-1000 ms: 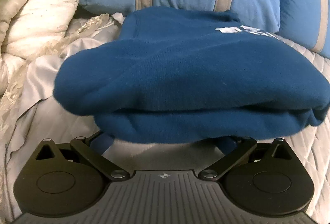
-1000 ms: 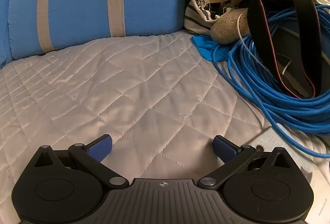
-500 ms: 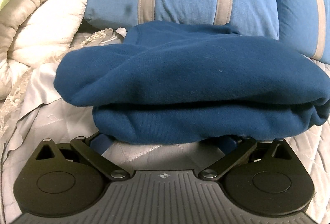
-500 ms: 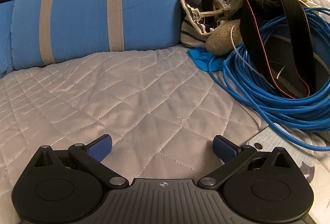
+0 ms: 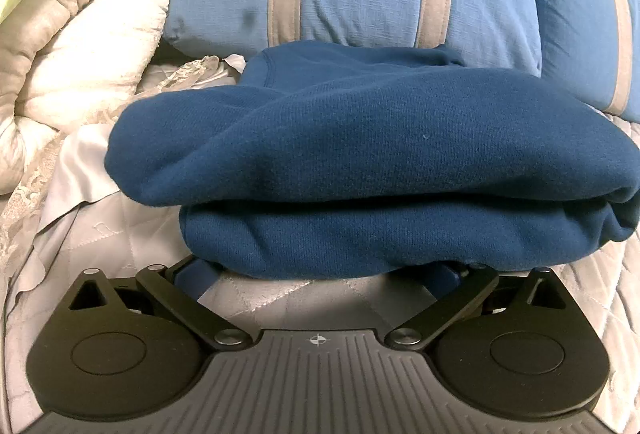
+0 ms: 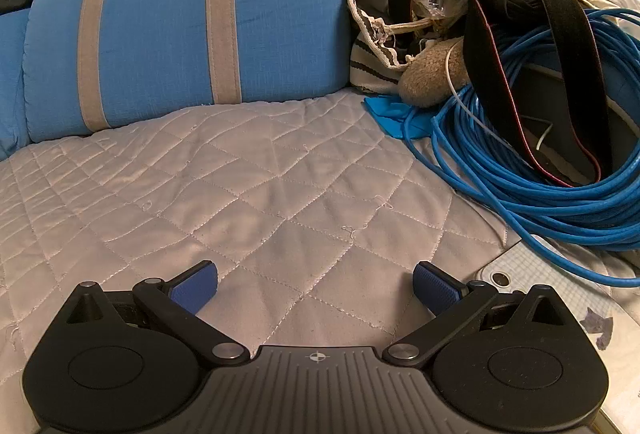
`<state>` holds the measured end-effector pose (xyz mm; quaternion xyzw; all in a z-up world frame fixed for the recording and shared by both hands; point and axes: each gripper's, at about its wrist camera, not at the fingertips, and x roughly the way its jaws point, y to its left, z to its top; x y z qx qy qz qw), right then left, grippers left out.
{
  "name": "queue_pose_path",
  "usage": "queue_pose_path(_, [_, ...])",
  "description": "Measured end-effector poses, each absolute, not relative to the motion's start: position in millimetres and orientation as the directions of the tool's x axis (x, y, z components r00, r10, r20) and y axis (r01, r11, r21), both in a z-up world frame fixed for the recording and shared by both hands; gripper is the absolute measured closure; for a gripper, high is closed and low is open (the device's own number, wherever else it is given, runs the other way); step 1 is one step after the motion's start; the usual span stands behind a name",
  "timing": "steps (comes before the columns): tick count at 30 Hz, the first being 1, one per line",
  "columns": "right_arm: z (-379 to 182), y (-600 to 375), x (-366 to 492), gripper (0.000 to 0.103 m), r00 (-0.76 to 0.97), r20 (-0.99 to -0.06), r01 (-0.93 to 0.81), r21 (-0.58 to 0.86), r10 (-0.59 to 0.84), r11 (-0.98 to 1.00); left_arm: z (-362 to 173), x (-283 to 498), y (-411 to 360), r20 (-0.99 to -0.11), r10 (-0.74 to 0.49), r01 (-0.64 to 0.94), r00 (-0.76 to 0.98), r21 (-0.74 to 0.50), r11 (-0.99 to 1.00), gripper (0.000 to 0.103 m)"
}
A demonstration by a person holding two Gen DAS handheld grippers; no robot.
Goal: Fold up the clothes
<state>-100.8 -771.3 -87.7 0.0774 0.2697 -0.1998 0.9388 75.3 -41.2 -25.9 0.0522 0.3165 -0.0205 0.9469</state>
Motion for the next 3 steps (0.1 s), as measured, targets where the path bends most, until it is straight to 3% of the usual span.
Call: queue_pose_path(3, [-87.8,-770.8,-100.9,0.000,0.775,-0.536,0.417,0.037,-0.334,0.908,-26.0,75.8,-40.8,-0.601,-0.007,0.072,0.799,0.085,0.994,0.000])
